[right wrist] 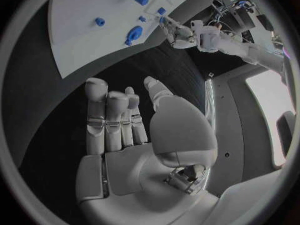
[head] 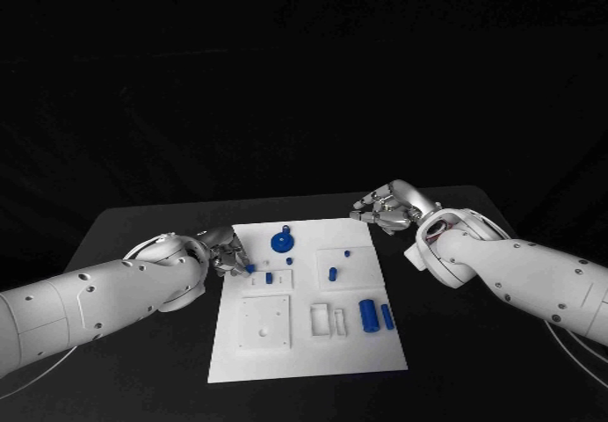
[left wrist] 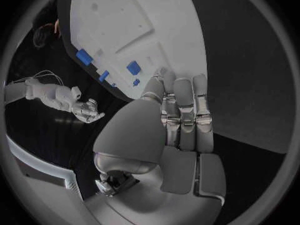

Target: Assemble the parts on the task board

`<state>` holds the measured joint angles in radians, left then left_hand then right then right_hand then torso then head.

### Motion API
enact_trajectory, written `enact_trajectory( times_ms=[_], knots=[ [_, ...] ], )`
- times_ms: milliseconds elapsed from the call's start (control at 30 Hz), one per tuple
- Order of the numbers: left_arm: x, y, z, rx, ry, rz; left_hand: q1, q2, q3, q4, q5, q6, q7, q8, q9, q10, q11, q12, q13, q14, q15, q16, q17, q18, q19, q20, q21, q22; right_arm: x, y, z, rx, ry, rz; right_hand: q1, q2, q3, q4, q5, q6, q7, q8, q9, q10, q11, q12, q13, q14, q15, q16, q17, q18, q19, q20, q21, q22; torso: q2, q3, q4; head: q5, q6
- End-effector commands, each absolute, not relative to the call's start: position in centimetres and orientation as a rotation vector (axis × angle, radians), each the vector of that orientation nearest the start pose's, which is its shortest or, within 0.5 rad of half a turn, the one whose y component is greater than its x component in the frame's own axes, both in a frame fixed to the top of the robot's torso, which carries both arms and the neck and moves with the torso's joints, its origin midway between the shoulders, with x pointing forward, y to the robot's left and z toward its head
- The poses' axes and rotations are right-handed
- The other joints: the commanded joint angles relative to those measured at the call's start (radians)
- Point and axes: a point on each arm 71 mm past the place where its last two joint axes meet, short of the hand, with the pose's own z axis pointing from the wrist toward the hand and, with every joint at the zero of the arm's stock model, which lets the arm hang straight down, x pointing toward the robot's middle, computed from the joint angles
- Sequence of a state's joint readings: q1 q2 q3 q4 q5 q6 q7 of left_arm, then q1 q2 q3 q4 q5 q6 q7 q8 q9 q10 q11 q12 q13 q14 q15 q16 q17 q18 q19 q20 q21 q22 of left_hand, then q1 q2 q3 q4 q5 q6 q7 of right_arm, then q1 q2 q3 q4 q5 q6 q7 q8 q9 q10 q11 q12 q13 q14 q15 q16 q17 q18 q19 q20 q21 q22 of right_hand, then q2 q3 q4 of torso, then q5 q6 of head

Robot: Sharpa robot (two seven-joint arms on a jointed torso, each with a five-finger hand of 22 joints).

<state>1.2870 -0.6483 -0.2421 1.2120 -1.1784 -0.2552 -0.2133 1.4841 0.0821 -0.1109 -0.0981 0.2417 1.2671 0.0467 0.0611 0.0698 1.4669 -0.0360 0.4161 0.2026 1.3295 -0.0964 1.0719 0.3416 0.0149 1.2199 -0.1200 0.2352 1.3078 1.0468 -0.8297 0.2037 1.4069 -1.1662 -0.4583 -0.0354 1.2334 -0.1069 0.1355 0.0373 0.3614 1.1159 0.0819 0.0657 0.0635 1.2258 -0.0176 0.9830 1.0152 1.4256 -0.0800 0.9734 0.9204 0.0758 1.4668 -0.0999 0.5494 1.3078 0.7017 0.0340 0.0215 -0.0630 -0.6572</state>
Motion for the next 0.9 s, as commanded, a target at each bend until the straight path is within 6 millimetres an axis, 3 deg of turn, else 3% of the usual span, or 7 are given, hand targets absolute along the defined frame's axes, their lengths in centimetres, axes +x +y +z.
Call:
enact_trajectory(
  times_ms=[33, 267, 467, 667, 800, 900],
  knots=[
    [53.11, 20.67, -23.24, -0.085, 1.875, -0.515, 0.000, 0.010, 0.000, -0.003, 0.007, -0.002, 0.002, 0.003, -0.002, 0.033, -0.008, 0.006, 0.002, 0.002, -0.009, 0.007, -0.001, -0.015, -0.004, -0.001, 0.007, 0.022, 51.14, -24.04, -17.45, 0.326, 1.502, 0.790, -0.015, 0.001, -0.005, 0.001, 0.005, -0.003, 0.002, -0.004, 0.000, -0.001, 0.002, 0.001, 0.001, -0.002, -0.001, 0.000, 0.001, 0.011, 0.007, 0.001, 0.000, 0.060, 0.000, -0.0008, -0.0010, 0.001, 0.003],
    [52.58, 20.96, -23.17, -0.131, 1.885, -0.557, -0.005, 0.016, -0.001, -0.001, 0.024, 0.000, 0.000, 0.003, -0.001, 0.036, -0.008, 0.006, 0.000, 0.003, -0.009, 0.008, -0.001, -0.015, -0.005, -0.001, 0.010, 0.021, 51.07, -23.67, -17.43, 0.325, 1.506, 0.801, -0.016, 0.000, -0.007, 0.002, 0.006, -0.003, 0.002, -0.004, 0.000, 0.000, 0.002, 0.002, 0.002, -0.002, -0.001, -0.001, 0.001, 0.011, 0.008, 0.001, 0.001, 0.061, -0.001, 0.0003, 0.0014, 0.001, 0.006],
    [52.46, 21.08, -23.20, -0.141, 1.898, -0.561, -0.005, 0.015, -0.001, -0.006, 0.056, 0.011, 0.000, 0.004, 0.001, 0.038, -0.008, 0.007, -0.002, 0.003, -0.011, 0.011, 0.001, -0.015, -0.006, -0.004, 0.015, 0.022, 51.02, -23.36, -17.41, 0.323, 1.509, 0.810, -0.017, 0.001, -0.007, 0.002, 0.008, -0.003, 0.002, -0.004, 0.000, -0.001, 0.002, 0.001, 0.001, -0.002, -0.001, 0.000, 0.001, 0.011, 0.008, 0.001, 0.001, 0.061, -0.001, 0.0001, 0.0007, 0.005, 0.008],
    [52.48, 21.19, -23.24, -0.146, 1.904, -0.557, -0.008, 0.015, 0.000, -0.015, 0.065, 0.019, 0.000, 0.004, 0.002, 0.040, -0.008, 0.009, -0.008, 0.002, -0.012, 0.012, 0.002, -0.015, -0.010, -0.005, 0.024, 0.022, 50.99, -23.19, -17.43, 0.322, 1.514, 0.815, -0.017, 0.001, -0.007, 0.002, 0.008, -0.003, 0.002, -0.004, 0.000, -0.001, 0.002, 0.001, 0.001, -0.002, -0.001, 0.000, 0.001, 0.011, 0.008, 0.001, 0.001, 0.061, 0.000, 0.0010, -0.0001, 0.007, 0.009],
    [52.55, 21.32, -23.12, -0.158, 1.884, -0.556, -0.008, 0.016, 0.001, -0.017, 0.059, -0.002, 0.004, 0.001, -0.002, 0.040, -0.006, 0.009, -0.009, 0.003, -0.011, 0.011, 0.001, -0.014, -0.009, -0.005, 0.027, 0.022, 50.99, -23.15, -17.44, 0.322, 1.515, 0.816, -0.017, 0.002, -0.009, 0.001, 0.009, -0.003, 0.002, -0.004, 0.000, 0.000, 0.002, 0.001, 0.001, -0.002, -0.001, 0.000, 0.001, 0.011, 0.007, 0.001, 0.000, 0.060, 0.000, 0.0012, -0.0003, 0.009, 0.011],
    [52.61, 21.54, -22.90, -0.180, 1.851, -0.562, -0.011, 0.009, -0.005, -0.012, 0.015, -0.047, 0.009, 0.001, -0.005, 0.040, -0.007, 0.010, -0.009, 0.009, -0.010, 0.008, 0.000, -0.015, -0.005, -0.003, 0.028, 0.019, 50.99, -23.15, -17.43, 0.322, 1.514, 0.816, -0.017, 0.002, -0.009, 0.001, 0.009, -0.003, 0.002, -0.004, 0.000, 0.000, 0.002, 0.001, 0.001, -0.002, -0.001, 0.000, 0.001, 0.011, 0.007, 0.001, 0.000, 0.060, 0.000, 0.0014, -0.0007, 0.010, 0.011]
  ],
)
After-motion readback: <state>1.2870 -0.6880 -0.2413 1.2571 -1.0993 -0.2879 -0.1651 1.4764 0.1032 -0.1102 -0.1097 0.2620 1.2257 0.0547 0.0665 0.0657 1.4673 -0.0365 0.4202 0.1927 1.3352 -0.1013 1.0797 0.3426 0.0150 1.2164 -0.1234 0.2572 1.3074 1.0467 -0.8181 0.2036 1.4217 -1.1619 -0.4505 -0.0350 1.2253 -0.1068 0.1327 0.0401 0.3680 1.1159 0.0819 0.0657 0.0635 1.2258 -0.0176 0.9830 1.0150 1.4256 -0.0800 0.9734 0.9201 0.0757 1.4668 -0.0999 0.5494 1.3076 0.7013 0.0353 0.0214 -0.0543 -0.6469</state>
